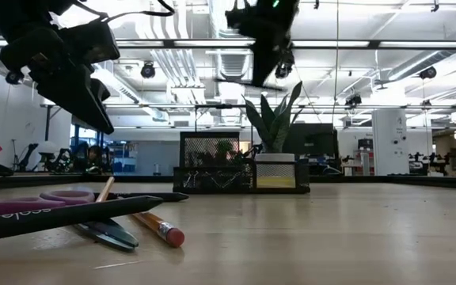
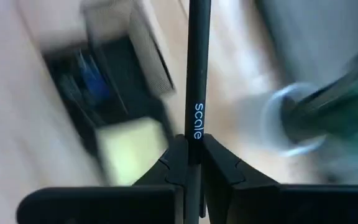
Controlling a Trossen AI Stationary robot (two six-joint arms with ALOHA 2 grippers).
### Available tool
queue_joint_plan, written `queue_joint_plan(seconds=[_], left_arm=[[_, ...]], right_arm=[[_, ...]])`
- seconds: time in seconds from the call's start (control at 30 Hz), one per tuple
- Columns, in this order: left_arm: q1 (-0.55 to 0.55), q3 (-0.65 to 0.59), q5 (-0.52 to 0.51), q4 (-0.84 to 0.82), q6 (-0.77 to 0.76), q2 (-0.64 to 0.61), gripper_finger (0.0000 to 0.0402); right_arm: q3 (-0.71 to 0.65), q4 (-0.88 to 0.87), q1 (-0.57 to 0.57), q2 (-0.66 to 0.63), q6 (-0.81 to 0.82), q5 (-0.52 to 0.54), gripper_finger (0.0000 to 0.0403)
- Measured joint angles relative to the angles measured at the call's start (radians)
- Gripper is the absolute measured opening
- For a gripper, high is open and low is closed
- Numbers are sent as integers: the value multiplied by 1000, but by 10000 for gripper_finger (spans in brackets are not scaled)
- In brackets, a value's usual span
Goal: Pick and place office supplies into organizer
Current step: Put the top right pen into the desk organizer
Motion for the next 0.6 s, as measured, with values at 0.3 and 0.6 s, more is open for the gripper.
queue_joint_plan(seconds=[0.3, 0.6], left_arm=[[-1, 12, 2, -105, -111, -71, 88], [0, 17, -30, -139, -158, -279, 88]], right_arm=[[161, -93, 47, 219, -966, 484, 12], [339, -222, 66, 375, -905, 526, 13]])
